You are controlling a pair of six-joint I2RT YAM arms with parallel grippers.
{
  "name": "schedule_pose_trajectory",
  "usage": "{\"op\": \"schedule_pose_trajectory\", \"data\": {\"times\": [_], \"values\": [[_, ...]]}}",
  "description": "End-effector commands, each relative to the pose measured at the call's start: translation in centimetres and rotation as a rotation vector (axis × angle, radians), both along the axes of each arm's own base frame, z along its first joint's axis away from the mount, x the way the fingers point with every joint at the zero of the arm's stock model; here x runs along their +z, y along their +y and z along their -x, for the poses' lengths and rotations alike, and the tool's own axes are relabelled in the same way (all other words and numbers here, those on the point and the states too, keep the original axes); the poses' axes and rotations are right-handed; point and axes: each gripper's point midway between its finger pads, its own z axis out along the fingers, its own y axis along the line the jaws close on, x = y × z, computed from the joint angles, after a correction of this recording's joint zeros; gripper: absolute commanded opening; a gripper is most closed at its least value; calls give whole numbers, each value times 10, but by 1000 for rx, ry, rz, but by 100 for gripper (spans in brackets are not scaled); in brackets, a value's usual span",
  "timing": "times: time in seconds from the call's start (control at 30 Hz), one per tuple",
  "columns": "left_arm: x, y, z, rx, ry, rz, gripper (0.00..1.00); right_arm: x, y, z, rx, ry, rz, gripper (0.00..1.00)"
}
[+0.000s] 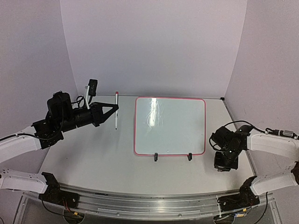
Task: Write a sentence on the whiteboard
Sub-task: Place the pen cap at the corner of the board, then pass from the left arm to the right
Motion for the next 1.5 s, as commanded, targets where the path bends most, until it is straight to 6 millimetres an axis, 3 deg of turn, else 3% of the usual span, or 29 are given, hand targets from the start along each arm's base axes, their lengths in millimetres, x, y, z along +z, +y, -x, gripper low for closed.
{"op": "schedule_pose_trajectory", "data": {"times": [0.0,0.2,0.47,0.67,0.8,0.97,1.07,1.1,1.33,1.4,1.47], "values": [[7,-12,10,-98,-49,10,0,-20,39,-26,74,-57,-153,1],[10,-14,12,-108,-53,29,0,-36,39,-34,114,-55,-120,3],[3,-23,14,-162,-37,34,0,-57,48,-30,106,11,-142,17],[-1,-33,14,-209,-29,18,0,-54,48,-28,94,5,-155,26],[-4,-44,16,-270,-33,-2,0,-41,49,-27,91,-20,-180,36],[-7,-59,14,-340,-39,-28,0,-1,50,-27,126,-98,-229,59],[-7,-69,15,-389,-45,-34,0,37,68,-32,204,-195,-354,73],[-7,-72,15,-407,-46,-36,0,53,79,-33,252,-229,-419,78],[-9,-106,36,-590,-80,-63,0,186,190,-50,655,-496,-1021,80],[-12,-119,43,-631,-87,-83,0,223,215,-55,755,-583,-1128,80],[-15,-130,49,-669,-89,-100,0,244,238,-57,853,-635,-1164,80]]}}
